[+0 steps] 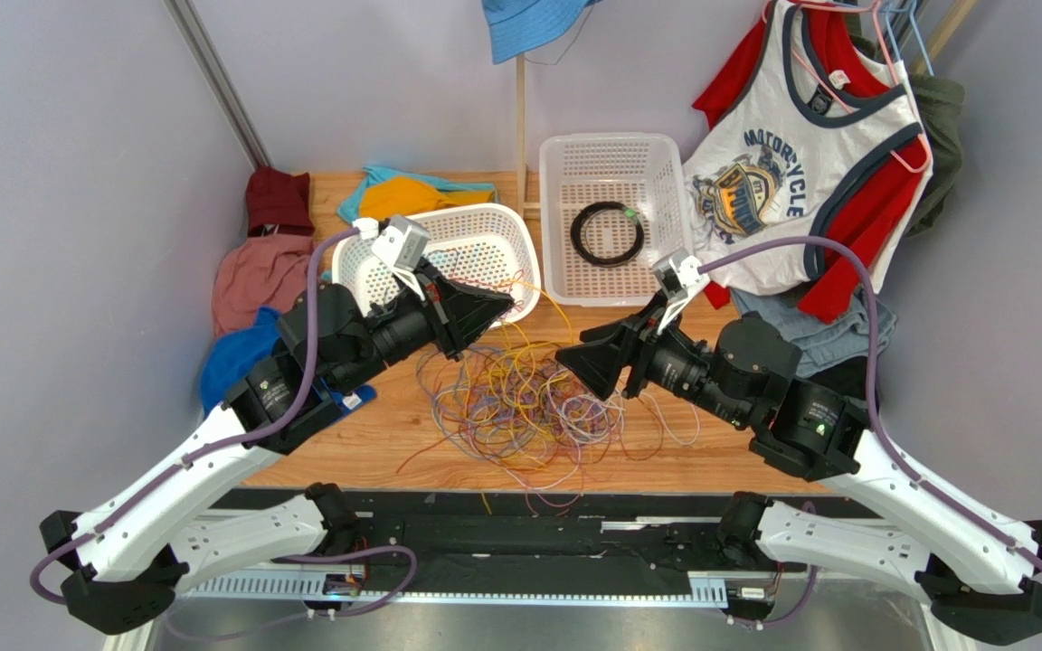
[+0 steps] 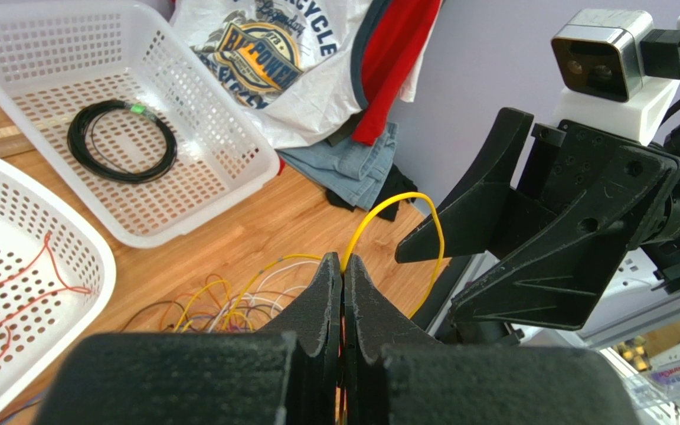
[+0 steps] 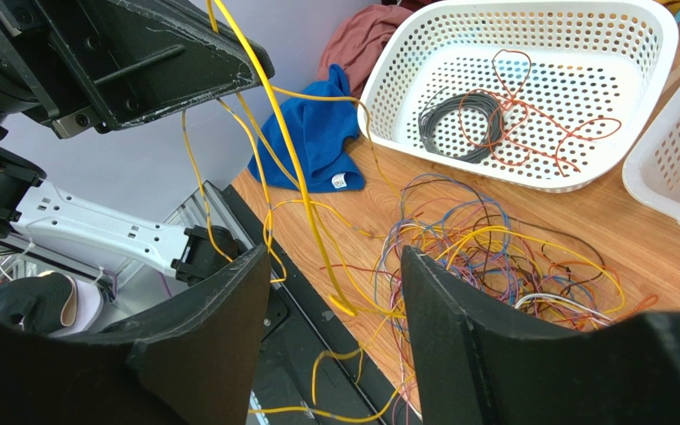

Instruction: Untangle the cables

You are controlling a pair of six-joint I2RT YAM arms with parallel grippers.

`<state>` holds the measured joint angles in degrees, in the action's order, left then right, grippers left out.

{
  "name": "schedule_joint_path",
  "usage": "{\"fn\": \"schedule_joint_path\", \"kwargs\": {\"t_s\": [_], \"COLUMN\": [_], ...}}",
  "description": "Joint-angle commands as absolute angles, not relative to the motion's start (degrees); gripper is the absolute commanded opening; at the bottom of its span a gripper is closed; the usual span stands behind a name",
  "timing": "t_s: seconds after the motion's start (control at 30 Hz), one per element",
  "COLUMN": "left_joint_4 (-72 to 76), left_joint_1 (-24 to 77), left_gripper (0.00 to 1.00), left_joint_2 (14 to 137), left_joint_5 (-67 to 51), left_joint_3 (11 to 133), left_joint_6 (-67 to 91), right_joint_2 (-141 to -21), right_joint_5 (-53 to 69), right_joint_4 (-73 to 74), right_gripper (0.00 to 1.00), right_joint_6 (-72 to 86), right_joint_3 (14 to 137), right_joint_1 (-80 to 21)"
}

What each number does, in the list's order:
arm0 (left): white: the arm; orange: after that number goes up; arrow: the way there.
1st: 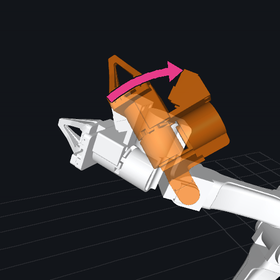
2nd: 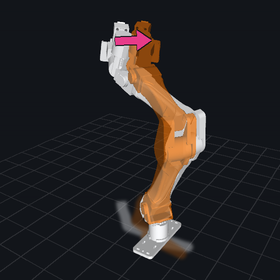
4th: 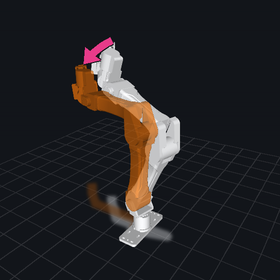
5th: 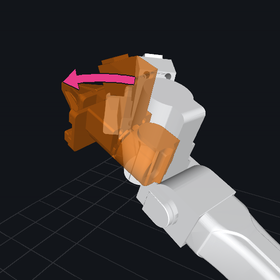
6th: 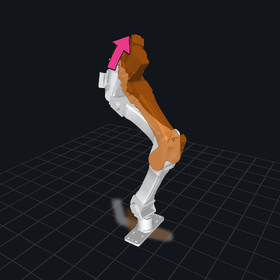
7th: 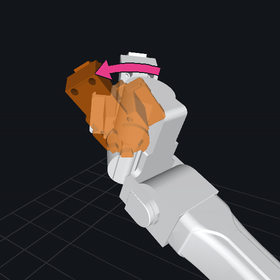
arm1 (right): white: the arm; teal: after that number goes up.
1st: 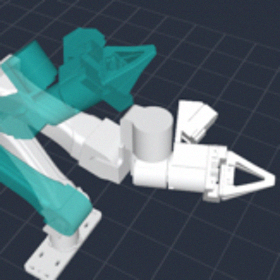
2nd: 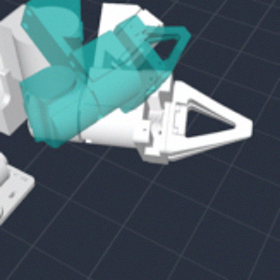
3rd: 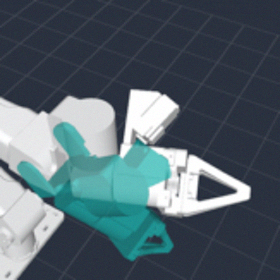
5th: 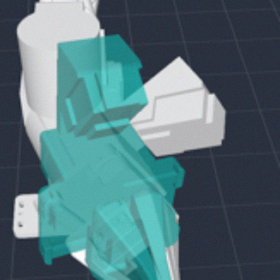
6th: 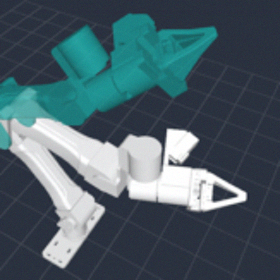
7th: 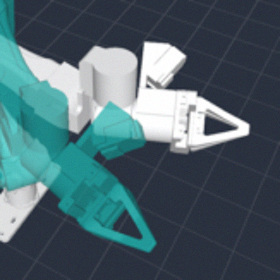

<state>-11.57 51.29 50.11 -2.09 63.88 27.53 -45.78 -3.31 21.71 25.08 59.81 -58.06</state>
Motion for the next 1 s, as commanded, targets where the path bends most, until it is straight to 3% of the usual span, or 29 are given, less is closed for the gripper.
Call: {"fn": "schedule_joint_path", "kwargs": {"t_s": [0.0, 0.03, 0.13, 0.17, 0.2, 0.3, 0.33, 0.37, 0.4, 0.5, 0.63, 0.97], "left_joint_4": [-10.9, -10.8, -10.8, -10.8, -11.0, -12.5, -13.1, -13.6, -14.8, -17.7, -20.2, -16.4], "left_joint_1": [51.5, 51.5, 51.5, 51.5, 51.5, 51.4, 51.5, 51.5, 51.5, 51.4, 51.4, 51.4], "left_gripper": [0.0, 0.0, 0.0, 0.0, 0.0, 0.0, 0.07, 0.2, 0.41, 0.82, 0.94, 0.93], "left_joint_2": [50.1, 49.9, 49.7, 49.7, 49.5, 48.5, 48.2, 47.5, 47.1, 45.7, 44.3, 42.3], "left_joint_5": [-3.3, -3.4, -3.7, -3.6, -3.4, -1.0, -0.2, 2.8, 4.4, 10.0, 15.3, 12.2], "left_joint_3": [65.7, 65.7, 65.3, 65.2, 65.1, 64.1, 63.2, 62.6, 61.9, 59.0, 53.4, 41.5], "left_joint_6": [26.7, 27.0, 27.2, 27.2, 27.1, 27.1, 27.1, 27.2, 27.8, 29.3, 32.3, 38.1], "right_joint_2": [-46.6, -46.8, -47.8, -47.9, -47.8, -45.9, -44.5, -44.0, -43.4, -42.8, -44.1, -48.2], "right_joint_5": [-4.0, -4.3, -5.1, -5.9, -6.6, -10.5, -11.7, -14.2, -15.5, -19.5, -21.6, -25.0], "right_joint_4": [17.5, 17.4, 16.7, 16.6, 17.1, 20.1, 21.2, 22.5, 25.5, 30.9, 36.6, 38.6], "right_gripper": [0.57, 0.54, 0.3, 0.12, 0.01, 0.0, 0.0, 0.0, 0.0, 0.0, 0.0, 0.0], "right_joint_6": [23.6, 23.3, 23.1, 23.1, 23.0, 21.5, 20.9, 19.3, 18.3, 14.9, 11.9, 8.3], "right_joint_3": [60.1, 60.0, 59.5, 59.4, 59.5, 61.8, 64.3, 66.3, 68.4, 77.3, 87.4, 93.6], "right_joint_1": [-58.3, -58.3, -58.3, -58.3, -58.3, -58.3, -58.3, -58.3, -58.3, -58.3, -58.3, -58.3]}}
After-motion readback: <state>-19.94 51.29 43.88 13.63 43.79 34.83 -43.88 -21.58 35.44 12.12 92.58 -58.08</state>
